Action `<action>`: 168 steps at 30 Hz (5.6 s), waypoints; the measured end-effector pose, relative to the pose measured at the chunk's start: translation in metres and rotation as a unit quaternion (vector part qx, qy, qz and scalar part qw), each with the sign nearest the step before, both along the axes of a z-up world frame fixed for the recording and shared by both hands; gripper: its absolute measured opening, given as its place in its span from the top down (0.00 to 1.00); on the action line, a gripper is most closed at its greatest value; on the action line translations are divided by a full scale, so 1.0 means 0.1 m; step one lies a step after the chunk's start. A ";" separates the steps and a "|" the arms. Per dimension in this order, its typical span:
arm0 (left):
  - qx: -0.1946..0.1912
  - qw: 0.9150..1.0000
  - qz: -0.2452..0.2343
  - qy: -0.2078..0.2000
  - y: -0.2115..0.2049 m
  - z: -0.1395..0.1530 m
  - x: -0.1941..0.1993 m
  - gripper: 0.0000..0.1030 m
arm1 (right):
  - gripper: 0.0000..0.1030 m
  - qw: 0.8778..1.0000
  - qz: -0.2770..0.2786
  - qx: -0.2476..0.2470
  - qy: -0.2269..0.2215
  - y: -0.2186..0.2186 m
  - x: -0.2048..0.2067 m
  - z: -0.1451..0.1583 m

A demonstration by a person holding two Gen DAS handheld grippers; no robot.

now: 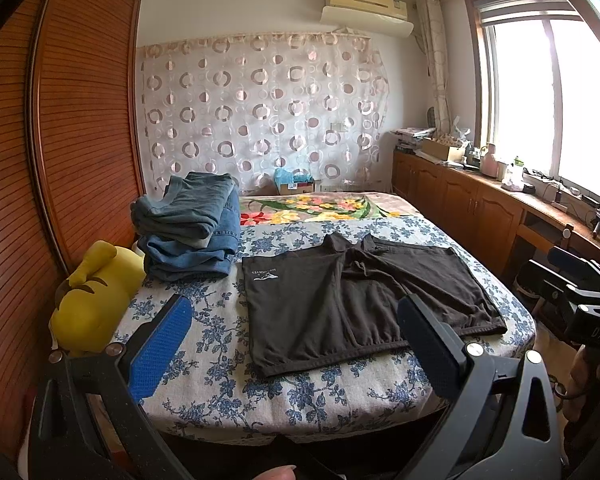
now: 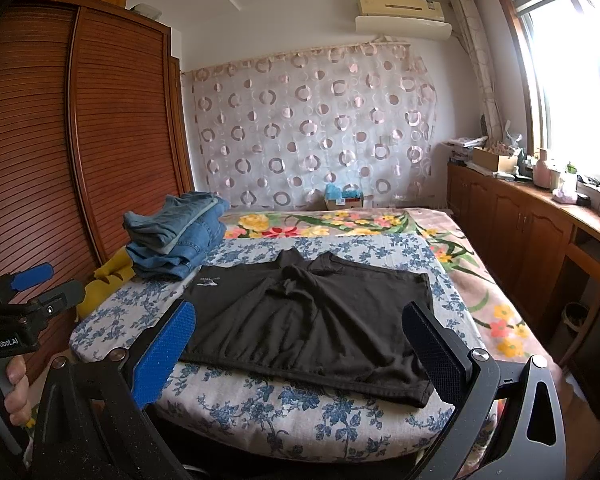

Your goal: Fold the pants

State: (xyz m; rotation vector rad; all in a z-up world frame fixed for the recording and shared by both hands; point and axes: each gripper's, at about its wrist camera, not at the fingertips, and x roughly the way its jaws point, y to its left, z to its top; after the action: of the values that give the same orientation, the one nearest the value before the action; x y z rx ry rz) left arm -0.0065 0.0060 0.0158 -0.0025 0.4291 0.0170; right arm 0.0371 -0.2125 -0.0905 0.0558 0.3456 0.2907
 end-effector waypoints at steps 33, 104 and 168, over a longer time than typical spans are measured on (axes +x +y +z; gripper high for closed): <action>0.001 1.000 0.001 -0.002 -0.01 0.01 -0.02 0.00 | 0.00 1.000 -0.002 -0.001 -0.007 0.01 -0.06 0.04; -0.046 0.988 -0.020 0.147 0.37 -0.99 0.81 0.01 | 0.34 0.987 -0.046 -0.057 0.143 -0.23 0.55 -0.24; -0.093 0.982 -0.071 0.152 0.46 -0.96 0.50 0.95 | 0.90 0.991 0.012 -0.033 0.131 -0.49 0.03 -0.07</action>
State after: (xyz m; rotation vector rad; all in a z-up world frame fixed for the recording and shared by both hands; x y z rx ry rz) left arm 0.0435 0.0519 -0.0798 -0.1548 0.7337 -0.1645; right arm 0.0399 -0.2613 -0.0978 0.0251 0.6171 0.2966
